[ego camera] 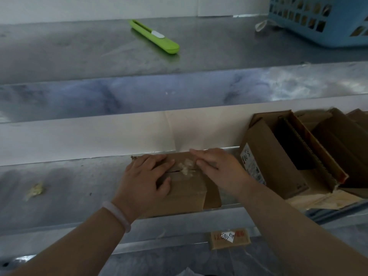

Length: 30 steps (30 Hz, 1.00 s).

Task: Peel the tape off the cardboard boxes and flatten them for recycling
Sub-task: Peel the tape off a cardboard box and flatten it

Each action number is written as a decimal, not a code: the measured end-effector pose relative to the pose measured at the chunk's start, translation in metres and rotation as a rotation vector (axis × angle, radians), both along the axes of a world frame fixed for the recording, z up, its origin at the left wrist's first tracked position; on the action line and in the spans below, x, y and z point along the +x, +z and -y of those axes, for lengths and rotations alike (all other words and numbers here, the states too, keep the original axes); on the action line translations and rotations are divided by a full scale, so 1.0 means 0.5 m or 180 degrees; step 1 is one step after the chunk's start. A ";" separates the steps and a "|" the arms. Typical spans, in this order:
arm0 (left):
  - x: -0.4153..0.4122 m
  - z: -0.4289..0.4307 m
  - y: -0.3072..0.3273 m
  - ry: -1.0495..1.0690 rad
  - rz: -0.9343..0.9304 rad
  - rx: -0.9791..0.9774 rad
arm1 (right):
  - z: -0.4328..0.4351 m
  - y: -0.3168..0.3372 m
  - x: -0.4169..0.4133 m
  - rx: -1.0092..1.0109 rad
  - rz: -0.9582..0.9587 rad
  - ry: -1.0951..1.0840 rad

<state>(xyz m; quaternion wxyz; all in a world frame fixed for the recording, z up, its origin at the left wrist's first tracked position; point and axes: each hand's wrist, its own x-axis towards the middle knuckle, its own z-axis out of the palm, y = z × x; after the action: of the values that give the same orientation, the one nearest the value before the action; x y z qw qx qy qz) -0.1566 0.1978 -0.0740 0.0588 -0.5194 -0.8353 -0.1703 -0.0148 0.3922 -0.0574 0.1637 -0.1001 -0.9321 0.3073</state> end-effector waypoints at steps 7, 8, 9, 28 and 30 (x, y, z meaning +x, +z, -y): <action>-0.001 0.005 0.007 -0.0101 0.0102 -0.0061 | -0.033 -0.033 -0.032 -0.1949 0.0730 -0.0772; -0.003 0.006 0.009 -0.0147 0.0131 -0.0049 | -0.035 -0.036 -0.039 -0.2154 0.0819 -0.0802; -0.005 0.008 0.010 -0.0201 0.0151 -0.0042 | -0.035 -0.035 -0.043 -0.2352 0.0872 -0.0838; -0.023 0.023 0.026 -0.0810 0.0120 -0.0137 | -0.042 -0.019 -0.047 -0.3534 0.1408 -0.1081; -0.025 0.024 0.026 -0.0892 0.0118 -0.0131 | -0.040 -0.019 -0.049 -0.3545 0.1585 -0.1062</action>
<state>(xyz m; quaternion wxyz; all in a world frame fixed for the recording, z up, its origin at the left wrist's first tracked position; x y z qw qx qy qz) -0.1693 0.1860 -0.0611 0.0084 -0.6288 -0.7589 -0.1693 -0.0393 0.4119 -0.0671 -0.0890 -0.3828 -0.6144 0.6841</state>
